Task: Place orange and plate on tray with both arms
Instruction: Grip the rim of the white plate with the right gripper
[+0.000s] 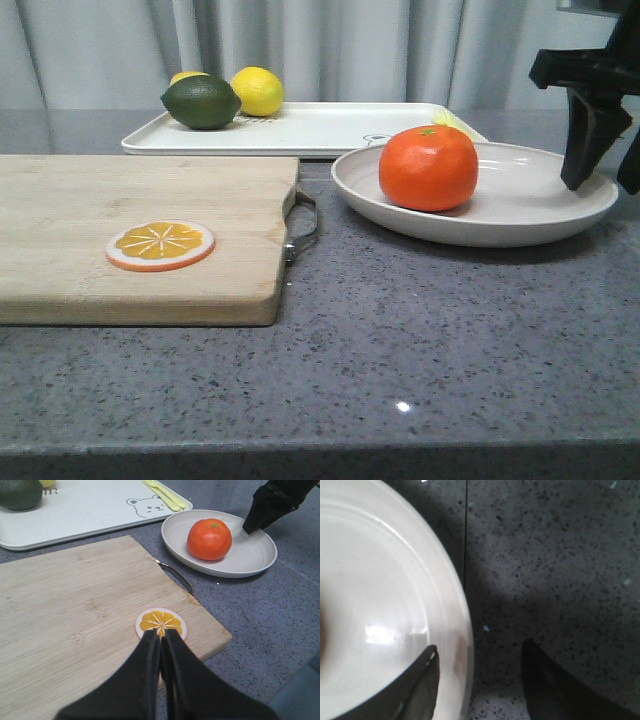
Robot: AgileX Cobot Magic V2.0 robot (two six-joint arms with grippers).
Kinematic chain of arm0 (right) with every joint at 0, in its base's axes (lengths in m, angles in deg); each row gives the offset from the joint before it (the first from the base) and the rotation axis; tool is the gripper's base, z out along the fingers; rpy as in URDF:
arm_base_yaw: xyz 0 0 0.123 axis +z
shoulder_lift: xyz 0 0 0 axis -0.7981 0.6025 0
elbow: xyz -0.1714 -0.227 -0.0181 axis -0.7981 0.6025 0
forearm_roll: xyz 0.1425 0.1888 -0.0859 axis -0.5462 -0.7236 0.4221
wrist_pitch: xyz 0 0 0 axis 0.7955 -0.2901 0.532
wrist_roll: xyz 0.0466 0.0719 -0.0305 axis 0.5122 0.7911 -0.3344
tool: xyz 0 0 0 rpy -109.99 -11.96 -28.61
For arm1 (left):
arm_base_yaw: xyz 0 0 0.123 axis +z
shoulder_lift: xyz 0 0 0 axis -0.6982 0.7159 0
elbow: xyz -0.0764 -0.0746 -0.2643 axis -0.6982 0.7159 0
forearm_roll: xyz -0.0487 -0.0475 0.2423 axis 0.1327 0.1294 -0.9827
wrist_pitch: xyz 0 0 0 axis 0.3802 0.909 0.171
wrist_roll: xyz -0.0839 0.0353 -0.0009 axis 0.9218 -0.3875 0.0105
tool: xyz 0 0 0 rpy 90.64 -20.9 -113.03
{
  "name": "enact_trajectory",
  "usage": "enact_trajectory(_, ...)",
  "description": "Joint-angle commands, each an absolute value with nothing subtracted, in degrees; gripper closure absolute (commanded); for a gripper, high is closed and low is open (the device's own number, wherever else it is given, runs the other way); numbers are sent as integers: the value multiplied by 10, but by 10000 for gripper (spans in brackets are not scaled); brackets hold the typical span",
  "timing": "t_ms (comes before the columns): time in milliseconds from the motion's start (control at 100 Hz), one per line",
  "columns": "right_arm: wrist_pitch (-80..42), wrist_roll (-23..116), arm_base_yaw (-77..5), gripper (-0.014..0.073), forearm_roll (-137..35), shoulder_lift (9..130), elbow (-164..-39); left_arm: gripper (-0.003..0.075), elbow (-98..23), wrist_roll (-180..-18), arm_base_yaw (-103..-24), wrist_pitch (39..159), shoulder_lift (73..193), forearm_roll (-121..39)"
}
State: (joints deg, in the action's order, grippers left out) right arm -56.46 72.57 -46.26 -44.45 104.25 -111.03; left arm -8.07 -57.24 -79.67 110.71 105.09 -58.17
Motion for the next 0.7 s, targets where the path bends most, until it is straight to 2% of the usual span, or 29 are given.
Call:
enact_trajectory(0, -550, 727, -461, 203, -450, 1026, -1131, 739, -96, -567, -795, 1066, 1052, -575)
enact_trajectory(130, -551, 727, -461, 260, -450, 1033, -1131, 739, -96, -567, -795, 1066, 1052, -575)
enact_trajectory(510, -547, 727, -461, 603, -453, 1037, -1131, 739, -96, -567, -795, 1066, 1052, -575)
enact_trajectory(610, -547, 727, -461, 657, -453, 1037, -1131, 739, -96, -567, -795, 1066, 1052, -575)
enact_trajectory(690, -547, 727, -461, 662, -453, 1037, -1131, 739, -96, -567, -795, 1066, 1052, -575)
